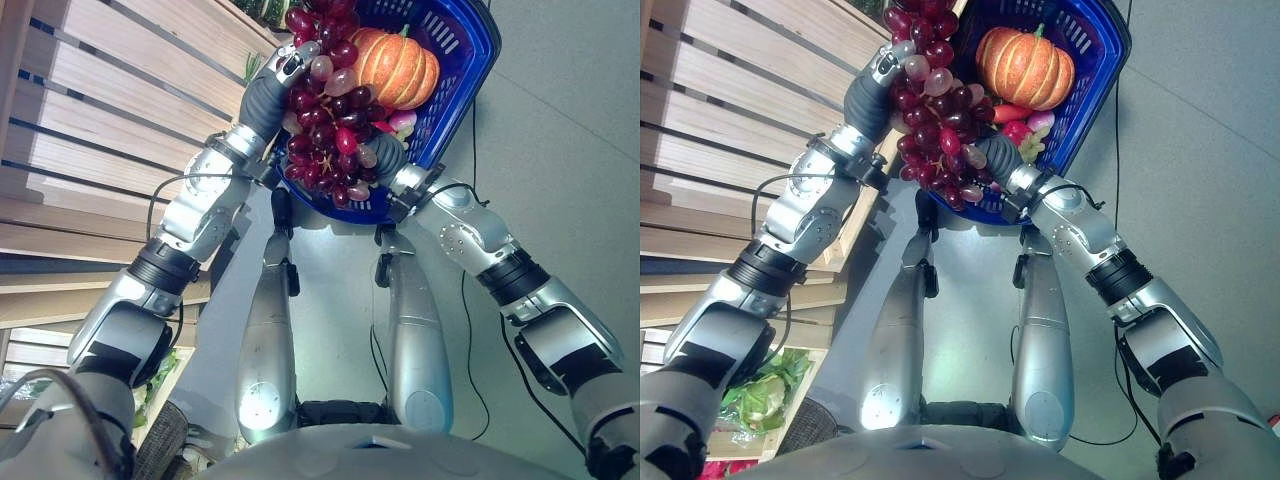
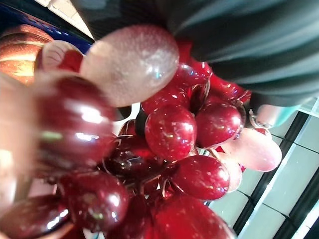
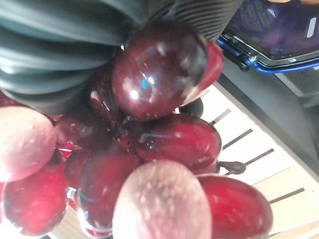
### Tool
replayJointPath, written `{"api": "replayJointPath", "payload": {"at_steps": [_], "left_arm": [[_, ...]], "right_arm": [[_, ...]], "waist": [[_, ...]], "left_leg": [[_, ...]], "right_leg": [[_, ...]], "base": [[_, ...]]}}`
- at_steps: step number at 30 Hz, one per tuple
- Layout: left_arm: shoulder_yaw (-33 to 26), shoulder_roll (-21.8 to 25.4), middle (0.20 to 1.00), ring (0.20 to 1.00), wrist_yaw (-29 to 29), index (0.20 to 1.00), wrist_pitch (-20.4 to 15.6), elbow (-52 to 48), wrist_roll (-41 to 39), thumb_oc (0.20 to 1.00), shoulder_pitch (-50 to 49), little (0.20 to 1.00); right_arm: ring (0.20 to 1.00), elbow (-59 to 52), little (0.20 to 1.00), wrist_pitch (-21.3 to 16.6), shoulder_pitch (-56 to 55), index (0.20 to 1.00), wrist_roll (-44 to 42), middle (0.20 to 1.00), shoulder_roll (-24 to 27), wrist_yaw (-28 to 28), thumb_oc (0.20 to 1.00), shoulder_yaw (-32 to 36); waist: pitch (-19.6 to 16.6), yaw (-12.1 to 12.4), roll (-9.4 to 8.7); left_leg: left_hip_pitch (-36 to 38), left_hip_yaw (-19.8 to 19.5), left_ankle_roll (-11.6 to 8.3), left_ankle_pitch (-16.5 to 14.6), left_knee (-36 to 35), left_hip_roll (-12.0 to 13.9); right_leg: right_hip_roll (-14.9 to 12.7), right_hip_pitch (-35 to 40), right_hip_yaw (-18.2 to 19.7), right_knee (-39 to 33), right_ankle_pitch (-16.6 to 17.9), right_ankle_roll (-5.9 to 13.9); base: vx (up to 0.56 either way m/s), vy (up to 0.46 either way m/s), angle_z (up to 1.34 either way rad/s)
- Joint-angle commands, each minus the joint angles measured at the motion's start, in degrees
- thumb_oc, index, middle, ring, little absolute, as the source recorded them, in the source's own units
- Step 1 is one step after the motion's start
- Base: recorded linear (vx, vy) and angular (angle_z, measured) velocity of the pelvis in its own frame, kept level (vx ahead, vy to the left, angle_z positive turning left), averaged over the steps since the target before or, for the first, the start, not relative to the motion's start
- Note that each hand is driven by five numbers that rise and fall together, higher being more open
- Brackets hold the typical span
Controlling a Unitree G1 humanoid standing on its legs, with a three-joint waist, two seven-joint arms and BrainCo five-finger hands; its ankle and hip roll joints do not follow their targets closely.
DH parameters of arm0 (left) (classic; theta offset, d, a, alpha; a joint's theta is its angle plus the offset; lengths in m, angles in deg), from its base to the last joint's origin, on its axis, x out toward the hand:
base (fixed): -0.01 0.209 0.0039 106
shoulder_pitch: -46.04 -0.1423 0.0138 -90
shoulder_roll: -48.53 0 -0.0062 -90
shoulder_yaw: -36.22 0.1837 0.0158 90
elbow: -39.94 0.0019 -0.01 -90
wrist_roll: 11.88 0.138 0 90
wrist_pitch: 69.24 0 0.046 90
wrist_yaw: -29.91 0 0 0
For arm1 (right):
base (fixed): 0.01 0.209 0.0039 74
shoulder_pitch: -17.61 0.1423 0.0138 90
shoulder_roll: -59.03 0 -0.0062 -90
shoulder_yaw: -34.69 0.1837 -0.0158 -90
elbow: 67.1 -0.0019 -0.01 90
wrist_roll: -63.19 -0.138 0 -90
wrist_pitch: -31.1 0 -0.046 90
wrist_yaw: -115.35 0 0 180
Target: Pick up fruits and vegetables into the basket
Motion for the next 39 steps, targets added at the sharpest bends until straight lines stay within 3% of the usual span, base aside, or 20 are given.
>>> {"api": "replayJointPath", "payload": {"at_steps": [1,7,13,21,25,33,39], "left_arm": [[-1.2,0.2,1.000,1.000,4.4,1.000,-7.1,-6.9,-0.4,1.000,2.4,1.000],[-5.8,-2.7,1.000,1.000,17.2,1.000,-13.5,-6.7,0.3,1.000,0.1,1.000],[-9.3,-5.0,1.000,1.000,26.4,1.000,-16.3,-6.1,6.8,1.000,-1.1,1.000],[-12.8,-6.1,1.000,1.000,34.3,1.000,-13.3,-1.1,13.9,1.000,-0.2,1.000],[-13.6,-5.9,1.000,1.000,34.1,1.000,-11.3,3.7,12.1,1.000,0.6,1.000],[-14.8,-5.6,1.000,1.000,31.8,1.000,-11.6,11.7,8.6,1.000,1.4,1.000],[-13.9,-5.0,1.000,1.000,24.3,1.000,-9.1,15.1,6.3,1.000,1.9,1.000]], "right_arm": [[0.200,-6.6,0.200,-3.2,2.2,0.200,-2.0,0.200,-1.5,-1.9,0.200,-0.1],[0.200,-5.9,0.200,-4.2,1.2,0.200,-0.7,0.200,-3.1,-2.0,0.200,0.9],[0.200,-5.8,0.200,-4.0,1.1,0.200,0.0,0.200,-4.5,-1.2,0.200,2.2],[0.200,-4.6,0.200,-5.5,1.0,0.200,-0.1,0.200,-5.5,-0.4,0.200,4.3],[0.200,-4.2,0.200,-6.1,1.2,0.200,-0.4,0.200,-5.5,0.1,0.200,5.0],[0.200,-3.1,0.200,-6.9,1.9,0.200,-1.2,0.200,-4.6,-0.5,0.200,5.5],[0.200,-4.2,0.200,-7.6,1.8,0.200,-0.9,0.200,-4.1,-0.6,0.200,6.0]], "waist": [[-0.5,0.1,-1.45],[-0.5,0.6,-1.82],[-0.5,0.9,-2.09],[-0.5,0.9,-2.44],[-0.5,0.6,-2.43],[-0.5,0.0,-2.41],[-0.5,-0.5,-2.19]], "left_leg": [[0.2,2.4,4.58,-4.4,3.0,-6.2],[0.0,1.6,4.58,-4.5,3.3,-6.6],[0.0,1.1,4.44,-4.6,3.3,-6.9],[0.0,1.4,4.06,-4.7,3.6,-6.8],[-0.1,1.6,3.88,-4.7,3.8,-6.7],[-0.1,2.2,3.55,-4.8,4.3,-6.3],[0.0,2.7,3.50,-4.6,3.9,-6.0]], "right_leg": [[3.5,6.2,-3.9,-7.1,1.9,0.11],[3.4,6.2,-4.3,-7.1,1.6,0.04],[3.3,6.4,-4.6,-7.1,1.3,-0.03],[3.3,6.5,-5.1,-6.6,0.9,0.02],[3.4,6.2,-5.0,-6.2,0.7,0.15],[3.4,6.0,-4.7,-5.7,0.7,0.34],[3.5,5.8,-4.4,-5.6,0.7,0.54]], "base": [[0.00,0.000,0.00],[0.00,-0.017,0.01],[0.00,-0.006,0.00],[0.00,0.000,0.00],[0.00,0.000,0.00],[0.00,0.000,0.00],[0.00,0.006,0.00]]}}
